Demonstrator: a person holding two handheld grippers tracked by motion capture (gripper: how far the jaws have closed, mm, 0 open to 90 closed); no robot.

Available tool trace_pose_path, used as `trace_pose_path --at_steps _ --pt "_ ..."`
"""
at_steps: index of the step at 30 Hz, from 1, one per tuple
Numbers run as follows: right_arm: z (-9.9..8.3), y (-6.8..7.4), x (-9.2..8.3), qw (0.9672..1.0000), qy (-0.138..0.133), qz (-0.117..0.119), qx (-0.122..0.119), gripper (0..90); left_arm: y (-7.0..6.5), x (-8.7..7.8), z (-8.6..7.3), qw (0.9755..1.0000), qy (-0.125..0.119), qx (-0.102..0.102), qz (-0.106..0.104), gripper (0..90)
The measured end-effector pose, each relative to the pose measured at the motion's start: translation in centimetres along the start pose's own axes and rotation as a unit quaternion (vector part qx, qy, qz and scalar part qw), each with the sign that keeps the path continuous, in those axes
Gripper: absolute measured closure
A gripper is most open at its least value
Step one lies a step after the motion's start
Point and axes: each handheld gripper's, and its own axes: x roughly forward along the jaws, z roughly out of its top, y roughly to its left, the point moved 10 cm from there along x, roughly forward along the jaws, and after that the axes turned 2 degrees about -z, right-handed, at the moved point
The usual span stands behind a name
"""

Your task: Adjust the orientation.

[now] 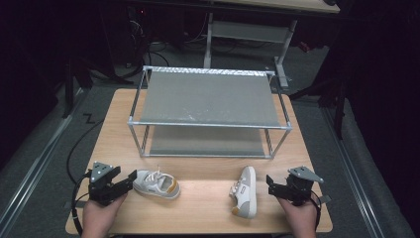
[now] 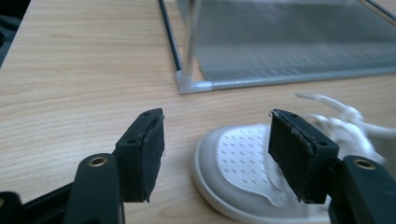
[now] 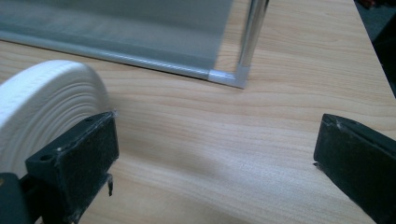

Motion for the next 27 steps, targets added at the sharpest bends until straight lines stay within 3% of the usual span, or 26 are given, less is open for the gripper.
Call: trace_pose_path --at_steps 2,4,6,8,15,17,18,19,20,22,23,24,26,27 --pt "-0.2 -0.1 -0.2 1.0 0.002 0.001 0.0 0.1 -0.2 -0.1 -0.2 1.0 0.0 0.009 0.002 36.7" --pt "-0.3 -0.3 -0.4 1.0 0.001 0.004 0.007 0.1 -0.4 0.0 -0.5 0.9999 -0.001 -0.007 -0.01 38.2" --pt "-0.3 -0.4 -0.4 0.9999 0.001 0.004 0.012 0.1 -0.5 0.1 -0.4 0.9999 -0.001 -0.009 -0.013 37.8" --pt "-0.4 -0.5 -0.5 0.9999 0.003 0.003 0.013 0.6 -0.4 -0.1 0.0 1.0 -0.006 0.004 -0.005 36.3" --pt "-0.6 -0.4 -0.3 0.9999 0.008 0.002 0.011 1.9 -0.3 -0.5 0.2 1.0 -0.003 0.004 -0.006 39.6" --pt "-0.7 -0.4 -0.2 0.9999 0.01 0.002 0.009 2.5 -1.0 -0.8 0.4 0.9999 -0.008 0.013 -0.008 41.6" --pt "-0.8 -0.3 -0.2 0.9999 0.01 0.002 0.006 3.4 -2.1 -1.0 0.7 0.9994 -0.012 0.029 -0.013 44.7" --pt "-0.8 -0.3 -0.2 0.9999 0.01 0.002 0.006 3.4 -2.1 -1.0 0.7 0.9994 -0.012 0.029 -0.013 45.6" --pt "-0.8 -0.4 -0.1 0.9999 0.01 0.002 0.008 3.9 -3.5 -0.9 0.8 0.9987 -0.014 0.045 -0.021 46.4" --pt "-0.9 -0.4 0.0 0.9999 0.012 0.002 0.009 4.2 -4.9 -0.5 0.7 0.9979 -0.008 0.058 -0.03 47.2" --pt "-0.9 -0.4 0.0 0.9999 0.012 0.002 0.009 4.2 -4.9 -0.5 0.7 0.9979 -0.008 0.058 -0.03 46.7" --pt "-1.0 -0.4 0.0 0.9999 0.014 0.002 0.008 4.3 -5.7 -0.2 0.7 0.9972 -0.006 0.065 -0.036 46.7" --pt "-1.1 -0.3 0.0 0.9998 0.016 0.004 0.008 4.7 -7.2 0.5 0.3 0.9964 0.006 0.077 -0.036 40.7" --pt "-1.1 -0.3 0.0 0.9998 0.016 0.004 0.008 4.7 -7.2 0.5 0.3 0.9964 0.006 0.077 -0.036 38.2"
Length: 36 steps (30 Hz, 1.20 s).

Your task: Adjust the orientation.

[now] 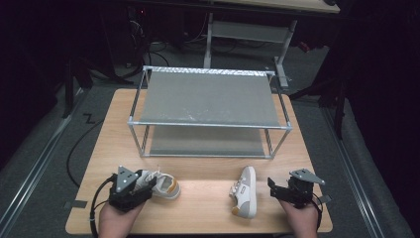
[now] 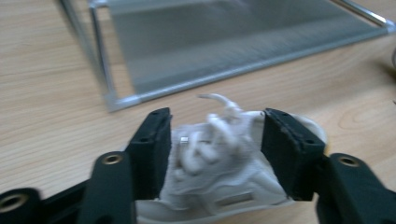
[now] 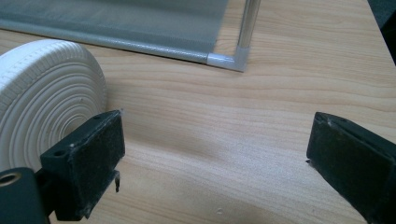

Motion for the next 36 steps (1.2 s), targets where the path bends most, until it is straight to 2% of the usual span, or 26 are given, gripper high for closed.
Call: trace_pose_path --at_steps 2,3,4,5,6,7,8,9,12,15,20,21,22,23,24,25,27,30,31,32,33,34,35,36 --pt "0.0 0.0 0.0 1.0 0.0 0.0 -0.001 4.9 -0.7 1.0 -0.6 0.9997 0.02 0.005 0.016 35.2" --pt "0.0 0.0 0.0 1.0 0.0 0.001 0.0 5.1 -0.6 2.0 -1.4 0.9975 0.044 0.021 0.05 32.2" --pt "0.0 0.0 0.0 1.0 0.001 0.001 0.001 5.3 -0.5 2.5 -1.5 0.9959 0.045 0.031 0.072 34.1" --pt "0.0 0.0 0.0 1.0 0.001 0.001 0.001 5.3 -0.5 2.5 -1.5 0.9959 0.045 0.031 0.072 42.4" --pt "0.0 0.0 0.0 1.0 0.001 0.001 0.001 5.3 -0.4 2.6 -1.5 0.9951 0.04 0.034 0.084 42.4" --pt "0.0 -0.1 0.0 1.0 0.001 0.001 0.001 5.3 -0.4 2.7 -1.5 0.9951 0.044 0.027 0.085 50.1" --pt "-0.1 -0.1 0.0 1.0 0.002 0.002 0.002 5.4 -0.5 2.6 -1.4 0.9941 0.039 0.044 0.092 59.7" --pt "-0.1 -0.1 0.0 1.0 0.001 0.002 0.003 5.4 -0.6 2.5 -1.6 0.9935 0.042 0.051 0.093 62.5" --pt "-0.1 -0.1 -0.1 1.0 0.001 0.002 0.002 5.6 -0.6 2.3 -1.5 0.9934 0.038 0.055 0.093 69.6" --pt "-0.1 -0.4 0.0 1.0 0.002 0.004 0.009 6.0 0.0 1.6 -1.0 0.9931 0.024 0.057 0.1 73.9" --pt "-0.2 -0.4 -0.1 0.9999 0.003 0.006 0.013 6.9 0.6 1.0 -0.6 0.9931 0.024 0.071 0.09 77.8" --pt "-0.2 -0.4 -0.1 0.9999 0.003 0.006 0.014 7.5 0.7 0.9 -0.5 0.9936 0.027 0.073 0.081 77.8" --pt "-0.3 -0.4 -0.1 0.9999 0.002 0.006 0.013 8.0 0.9 0.7 -0.5 0.993 0.027 0.082 0.081 77.9" --pt "-0.4 -0.4 -0.1 0.9998 0.004 0.007 0.017 8.2 1.0 0.5 -0.4 0.9921 0.037 0.101 0.064 78.5" --pt "-0.4 -0.3 -0.1 0.9998 0.005 0.008 0.018 8.4 1.1 0.4 -0.4 0.99 0.042 0.118 0.066 78.6" --pt "-0.4 -0.3 -0.1 0.9998 0.005 0.008 0.018 8.4 1.1 0.4 -0.4 0.99 0.042 0.118 0.066 78.9" --pt "-0.5 -0.2 -0.1 0.9998 0.006 0.01 0.015 8.9 1.4 0.0 0.1 0.9879 0.044 0.134 0.066 79.8" --pt "-0.4 -0.3 -0.1 0.9998 0.006 0.008 0.014 9.3 1.4 -0.1 0.6 0.9891 0.036 0.131 0.057 81.1" --pt "-0.4 -0.3 -0.1 0.9998 0.005 0.008 0.017 9.5 0.9 0.0 1.1 0.9892 0.03 0.135 0.046 81.5" --pt "-0.4 -0.3 -0.1 0.9998 0.005 0.008 0.017 9.5 0.9 0.0 1.1 0.9892 0.03 0.135 0.046 81.7" --pt "-0.4 -0.3 -0.1 0.9998 0.006 0.009 0.016 9.7 0.3 0.1 1.5 0.9882 0.026 0.145 0.041 81.9" --pt "-0.4 -0.3 -0.1 0.9998 0.007 0.008 0.018 9.7 -0.8 0.4 2.1 0.987 0.021 0.157 0.027 82.0" --pt "-0.4 -0.3 -0.1 0.9998 0.007 0.008 0.018 9.7 -0.8 0.4 2.1 0.987 0.021 0.157 0.027 82.0" --pt "-0.4 -0.3 -0.1 0.9998 0.006 0.008 0.018 9.7 -1.6 0.6 2.4 0.9854 0.02 0.168 0.02 82.0"
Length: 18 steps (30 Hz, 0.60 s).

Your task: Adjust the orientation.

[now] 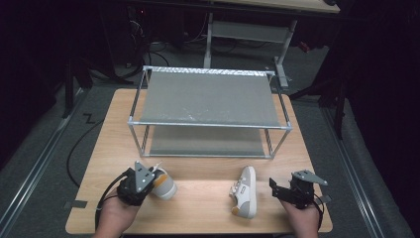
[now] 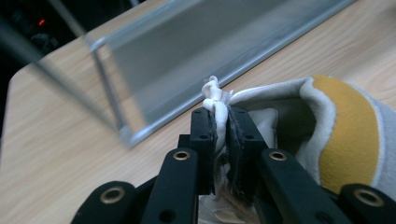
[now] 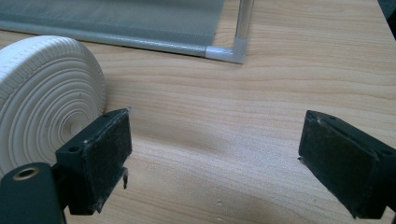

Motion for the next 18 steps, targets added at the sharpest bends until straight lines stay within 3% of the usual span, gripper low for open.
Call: trace_pose_path --at_steps 1,2,3,7,9,14,18 --pt "0.1 0.0 -0.1 1.0 -0.002 0.0 0.001 10.0 -1.5 0.3 1.2 0.9995 -0.008 0.024 -0.017 82.0" --pt "0.1 0.0 -0.1 1.0 -0.002 0.0 0.001 10.0 -1.5 0.3 1.2 0.9995 -0.008 0.024 -0.017 82.0" --pt "0.1 -0.1 -0.1 1.0 -0.002 -0.001 0.003 10.1 -2.3 0.6 1.8 0.9989 -0.011 0.037 -0.027 82.1" --pt "0.0 -0.1 -0.1 1.0 -0.001 0.0 0.004 10.2 -6.0 1.6 4.4 0.9939 -0.026 0.083 -0.068 82.1" --pt "0.0 -0.1 -0.1 1.0 -0.002 0.0 0.005 10.3 -7.2 2.0 5.4 0.9916 -0.032 0.097 -0.08 82.1" --pt "0.0 -0.2 -0.2 1.0 -0.002 0.001 0.007 10.6 -9.0 2.8 7.8 0.9855 -0.044 0.131 -0.098 82.1" --pt "0.0 -0.2 -0.2 1.0 -0.002 0.002 0.007 10.7 -9.8 3.3 7.8 0.9811 -0.033 0.152 -0.116 82.1"
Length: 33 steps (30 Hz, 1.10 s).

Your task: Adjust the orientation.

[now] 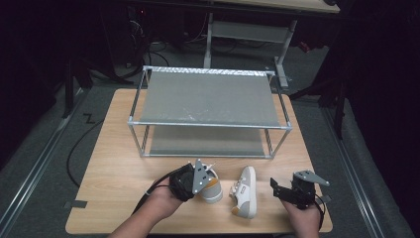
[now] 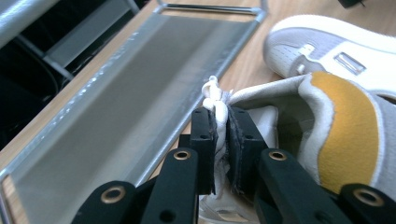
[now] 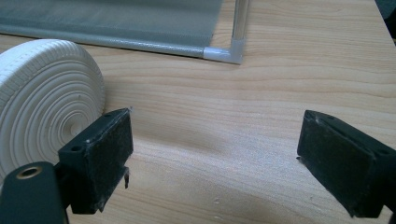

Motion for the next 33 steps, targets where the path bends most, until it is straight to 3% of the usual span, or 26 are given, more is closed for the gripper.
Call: trace_pose_path --at_steps 4,9,13,14,15,17,18,20,21,22,23,24,26,27,28,29,30,31,32,33 --pt "-0.1 0.0 0.0 1.0 0.001 0.001 0.001 10.9 -1.5 0.5 -1.6 0.9983 0.025 0.005 -0.052 81.7" --pt "-0.1 0.2 0.1 1.0 0.002 0.002 -0.003 10.9 -2.5 0.2 -2.3 0.995 0.038 0.008 -0.092 79.4" --pt "-0.2 0.3 0.2 1.0 0.004 0.002 -0.002 10.9 -2.9 0.1 -2.6 0.9934 0.043 0.002 -0.107 72.3" --pt "-0.2 0.3 0.2 1.0 0.004 0.002 -0.002 10.9 -3.0 -0.1 -2.6 0.9926 0.037 -0.008 -0.115 72.3" --pt "-0.2 0.3 0.2 1.0 0.004 0.002 -0.002 10.9 -3.2 -0.4 -2.4 0.9903 0.03 -0.026 -0.133 66.6" --pt "-0.2 0.3 0.2 1.0 0.004 0.003 -0.004 10.9 -3.1 -0.6 -2.3 0.9916 0.023 -0.028 -0.124 65.4" --pt "-0.2 0.3 0.2 1.0 0.005 0.003 -0.004 10.9 -3.0 -0.8 -2.2 0.991 0.017 -0.038 -0.127 66.7" --pt "-0.2 0.3 0.2 1.0 0.006 0.003 -0.003 10.9 -2.9 -1.2 -2.2 0.9896 0.009 -0.061 -0.13 60.9" --pt "-0.2 0.3 0.2 1.0 0.006 0.004 -0.003 10.9 -2.8 -1.4 -2.3 0.989 0.003 -0.076 -0.127 58.6" --pt "-0.2 0.4 0.2 1.0 0.005 0.004 -0.003 11.0 -2.7 -1.6 -2.9 0.9851 -0.002 -0.124 -0.119 49.8" --pt "-0.2 0.4 0.2 1.0 0.004 0.004 -0.004 11.1 -2.7 -1.6 -3.4 0.984 0.003 -0.145 -0.104 44.2" --pt "-0.2 0.4 0.2 1.0 0.004 0.004 -0.004 11.1 -2.7 -1.6 -3.4 0.984 0.003 -0.145 -0.104 40.0" --pt "-0.2 0.4 0.2 1.0 0.004 0.004 -0.003 11.1 -3.1 -1.3 -4.6 0.9784 0.015 -0.19 -0.08 35.4" --pt "-0.2 0.4 0.2 1.0 0.005 0.004 -0.003 11.1 -3.3 -1.1 -5.2 0.9744 0.022 -0.213 -0.069 32.4" --pt "-0.2 0.4 0.2 1.0 0.005 0.004 -0.003 11.1 -3.7 -0.9 -5.6 0.9699 0.028 -0.232 -0.069 32.4" --pt "-0.2 0.5 0.2 1.0 0.006 0.004 -0.004 11.1 -4.1 -0.6 -5.9 0.9672 0.028 -0.244 -0.065 29.3" --pt "-0.1 0.5 0.3 1.0 0.005 0.005 -0.007 11.1 -4.2 -0.5 -5.9 0.9662 0.024 -0.249 -0.061 28.4" --pt "-0.2 0.6 0.3 1.0 0.006 0.004 -0.006 11.1 -4.2 -0.4 -5.9 0.9606 0.02 -0.27 -0.064 28.6" --pt "-0.1 0.7 0.3 1.0 0.006 0.004 -0.007 11.1 -4.2 -0.3 -5.9 0.9527 0.02 -0.295 -0.073 30.0" --pt "-0.1 0.7 0.3 1.0 0.005 0.004 -0.007 11.1 -4.4 -0.1 -5.5 0.9409 0.014 -0.325 -0.096 31.4"
